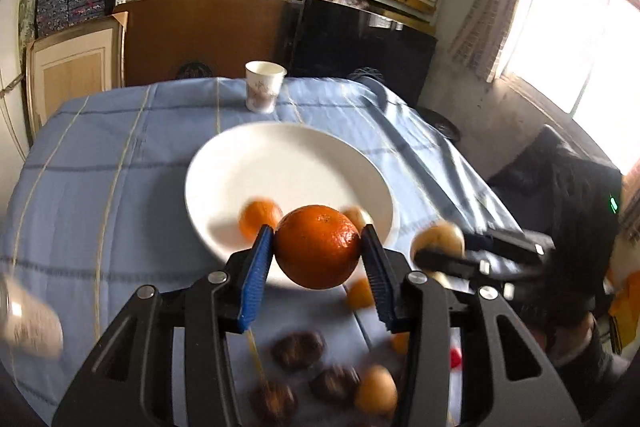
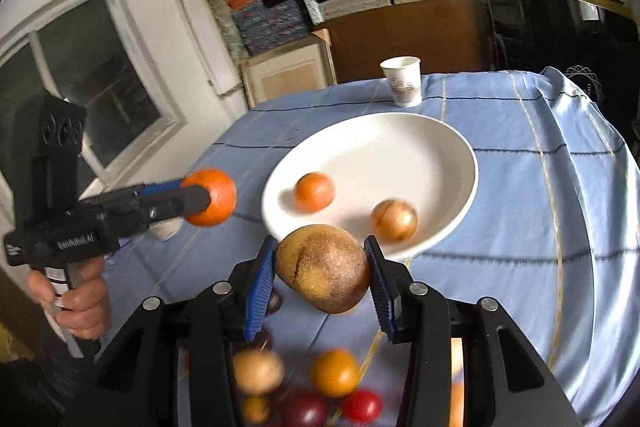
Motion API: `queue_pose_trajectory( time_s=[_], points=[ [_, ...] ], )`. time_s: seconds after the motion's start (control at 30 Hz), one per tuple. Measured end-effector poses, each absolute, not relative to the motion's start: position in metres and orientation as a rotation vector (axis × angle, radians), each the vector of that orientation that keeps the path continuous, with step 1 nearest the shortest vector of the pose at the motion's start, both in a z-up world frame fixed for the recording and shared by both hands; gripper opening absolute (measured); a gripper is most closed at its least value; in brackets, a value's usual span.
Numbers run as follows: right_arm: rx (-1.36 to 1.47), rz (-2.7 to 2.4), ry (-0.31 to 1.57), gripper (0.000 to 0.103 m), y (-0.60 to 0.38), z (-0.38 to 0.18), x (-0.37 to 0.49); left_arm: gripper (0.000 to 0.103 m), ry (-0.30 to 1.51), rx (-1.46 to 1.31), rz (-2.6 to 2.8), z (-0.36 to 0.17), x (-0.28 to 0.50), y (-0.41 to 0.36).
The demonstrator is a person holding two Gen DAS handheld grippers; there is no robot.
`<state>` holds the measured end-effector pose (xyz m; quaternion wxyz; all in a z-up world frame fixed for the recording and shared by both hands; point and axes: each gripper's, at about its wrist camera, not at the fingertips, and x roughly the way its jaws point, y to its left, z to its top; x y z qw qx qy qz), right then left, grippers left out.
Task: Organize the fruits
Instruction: 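Carry both fruits over the white plate and release them onto it, then move the left tool to a dark mangosteen while the right tool grasps a grapefruit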
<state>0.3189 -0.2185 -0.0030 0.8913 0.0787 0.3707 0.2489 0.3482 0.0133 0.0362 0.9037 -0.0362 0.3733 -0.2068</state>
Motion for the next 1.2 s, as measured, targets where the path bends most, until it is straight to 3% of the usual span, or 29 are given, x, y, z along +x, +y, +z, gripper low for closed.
queue_pose_trajectory(
  time_s=[0.3,0.57,0.63,0.7,0.8,0.97,1.2],
  points=[
    [0.139,0.499,0.937,0.045,-0.181,-0.038,0.371,0.044,0.918,-0.130,-0.248,-0.006,0.464,0.023],
    [0.098,0.495,0.952,0.046,-0.169,-0.047,0.375,0.045,0.978,-0.130,-0.218,-0.033,0.476,0.025],
    [0.120,0.512,0.922,0.048,-0.178,-0.036,0.368,0.050,0.966,-0.145,-0.232,-0.026,0.467,0.028],
    [0.148,0.521,0.875,0.055,-0.189,-0.022,0.359,0.076,0.922,-0.157,-0.225,-0.014,0.451,0.033],
    [0.189,0.519,0.793,0.057,-0.212,0.000,0.341,0.090,0.841,-0.134,-0.217,0.012,0.422,0.031],
    [0.218,0.470,0.706,0.058,-0.259,0.015,0.301,0.094,0.767,-0.072,-0.230,0.034,0.366,0.024],
    [0.175,0.344,0.733,0.058,-0.314,-0.033,0.246,0.096,0.739,-0.055,-0.298,0.008,0.268,0.025]
  ],
)
